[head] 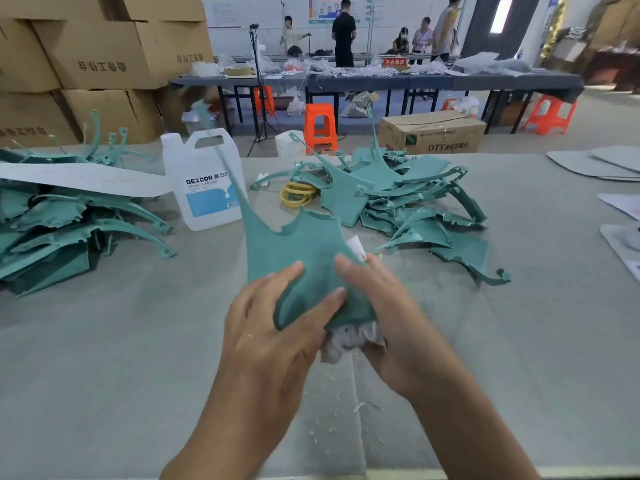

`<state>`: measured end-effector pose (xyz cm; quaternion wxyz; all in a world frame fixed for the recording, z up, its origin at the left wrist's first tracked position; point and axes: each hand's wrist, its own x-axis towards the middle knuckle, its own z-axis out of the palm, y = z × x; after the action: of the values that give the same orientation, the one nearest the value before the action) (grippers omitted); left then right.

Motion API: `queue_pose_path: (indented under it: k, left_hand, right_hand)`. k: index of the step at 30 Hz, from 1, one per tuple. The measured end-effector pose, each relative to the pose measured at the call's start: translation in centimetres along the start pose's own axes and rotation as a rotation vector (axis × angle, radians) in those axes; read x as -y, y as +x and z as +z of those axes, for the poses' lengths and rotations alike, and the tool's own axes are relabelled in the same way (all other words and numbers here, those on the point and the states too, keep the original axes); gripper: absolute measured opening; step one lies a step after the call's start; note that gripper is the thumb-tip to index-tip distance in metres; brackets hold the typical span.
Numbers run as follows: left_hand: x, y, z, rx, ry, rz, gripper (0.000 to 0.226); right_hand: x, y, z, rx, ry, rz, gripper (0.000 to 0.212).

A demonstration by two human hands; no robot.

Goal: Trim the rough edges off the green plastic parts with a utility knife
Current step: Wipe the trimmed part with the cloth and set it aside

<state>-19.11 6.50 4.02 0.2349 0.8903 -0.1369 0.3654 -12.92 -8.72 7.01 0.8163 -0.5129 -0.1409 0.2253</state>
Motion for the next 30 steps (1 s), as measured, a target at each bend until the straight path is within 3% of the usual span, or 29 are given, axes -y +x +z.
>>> queue_pose_path:
  k: [2, 3, 6, 8, 9, 12, 14, 16, 19, 21, 22, 25, 28, 30]
  left_hand:
    - [0.3, -0.4, -0.2, -0.041, -0.049, -0.072, 0.048]
    - [0.4, -0.7, -0.3, -0.117, -0.141, -0.189, 0.049]
    - [0.5, -0.8, -0.3, -0.489, -0.590, -0.701, 0.030]
    - [0.8, -0.7, -0.1, -0.531, -0.648, -0.911, 0.016]
    - [0.9, -0.7, 0.1, -0.489, -0.651, -0.965, 0.032]
    - [0.6, -0.3, 0.6, -0.262, -0.964, -1.015, 0.053]
    - [0.3, 0.0, 0.6, -0.111, -1.293, -0.998, 0.040]
    - [0.2, 0.0, 0.7, -0.086, -1.492, -1.040, 0.026]
    - [0.4, 0.0, 0.6, -0.144, -1.580, -1.036, 0.029]
    - [0.4, 0.0, 0.6, -0.168, -1.568, -1.020, 0.030]
    - [0.1, 0.1, 0.6, -0.161, -1.560, -1.034, 0.031]
    - [-1.5, 1.0, 1.5, -0.079, -1.609, -1.104, 0.045]
    - [-2.5, 2.1, 2.1, 0.008, -1.611, -1.154, 0.057]
    - [-2.2, 1.9, 2.3, 0.003, -1.587, -1.139, 0.062]
  right_hand:
    - [-0.8, 0.2, -0.9, -0.129, 0.068, -0.036, 0.032]
    - [-1.1, 0.2, -1.3, -0.170, 0.107, -0.062, 0.032]
    - [-1.6, -0.3, -2.4, -0.218, 0.141, -0.097, 0.032]
    - [-2.1, -0.5, -2.6, -0.205, 0.093, -0.090, 0.031]
    - [-2.4, -0.6, -2.7, -0.198, 0.068, -0.083, 0.030]
    - [-3.2, -0.8, -2.7, -0.204, -0.032, -0.063, 0.034]
    - [-3.8, -1.0, -3.2, -0.184, -0.192, -0.051, 0.048]
    - [-4.2, -0.9, -3.8, -0.222, -0.445, -0.066, 0.061]
    - [-3.6, -0.1, -5.8, -0.576, -0.713, -0.177, 0.067]
    - [-2.0, 0.3, -6.6, -0.764, -0.735, -0.322, 0.056]
    - [-1.4, 0.5, -6.4, -0.778, -0.704, -0.390, 0.045]
    - [-2.7, 0.7, -2.7, -0.534, -0.709, -0.470, 0.033]
    - [-6.6, -1.0, 1.4, -0.332, -1.053, -0.636, 0.036]
    - [-7.6, -1.9, 2.2, -0.249, -0.995, -0.659, 0.032]
